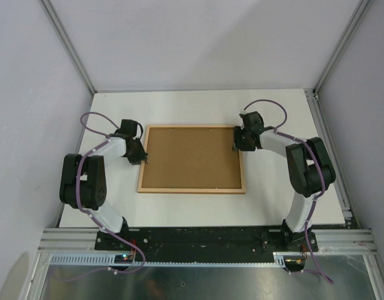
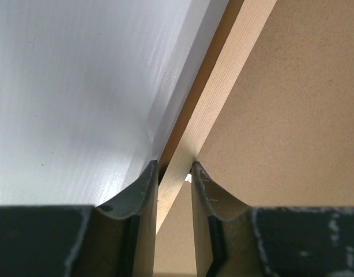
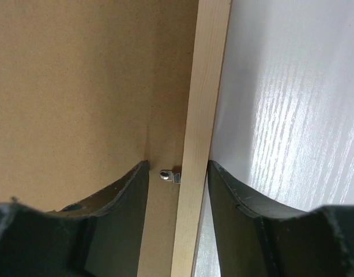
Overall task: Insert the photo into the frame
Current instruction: Press the fastener onto the backboard, then pick up the photo frame from the center of the board.
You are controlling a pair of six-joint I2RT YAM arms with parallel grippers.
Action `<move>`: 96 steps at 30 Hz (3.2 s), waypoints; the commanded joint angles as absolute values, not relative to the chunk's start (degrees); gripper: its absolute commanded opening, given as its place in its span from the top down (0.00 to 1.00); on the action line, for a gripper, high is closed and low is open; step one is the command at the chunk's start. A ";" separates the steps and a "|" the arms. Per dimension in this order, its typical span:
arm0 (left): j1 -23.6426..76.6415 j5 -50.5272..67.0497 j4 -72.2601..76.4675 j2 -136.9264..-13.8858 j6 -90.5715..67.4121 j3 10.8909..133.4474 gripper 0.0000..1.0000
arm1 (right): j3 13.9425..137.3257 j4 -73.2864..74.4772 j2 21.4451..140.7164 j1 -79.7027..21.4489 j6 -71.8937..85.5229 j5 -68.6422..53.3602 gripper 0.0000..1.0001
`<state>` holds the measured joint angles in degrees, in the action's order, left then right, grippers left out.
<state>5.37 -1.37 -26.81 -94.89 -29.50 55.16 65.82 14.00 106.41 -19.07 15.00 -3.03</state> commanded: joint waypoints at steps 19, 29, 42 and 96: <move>5.62 -1.20 -28.35 -93.46 -31.06 52.52 1.00 | 66.97 15.60 106.11 -19.47 17.98 0.71 0.61; 5.57 -0.45 -28.44 -91.01 -29.82 53.63 0.98 | 66.70 17.60 101.66 -19.98 19.41 2.63 0.41; 5.59 1.14 -28.45 -88.16 -27.52 57.76 0.73 | 63.43 17.91 96.55 -19.57 21.07 2.66 0.41; 84.35 -28.20 7.64 -89.01 11.54 50.36 0.06 | 65.45 32.26 91.02 -21.08 22.31 4.96 1.00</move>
<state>81.84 -23.07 -0.10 -88.09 5.69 51.29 61.14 28.97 95.07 -21.78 20.95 4.05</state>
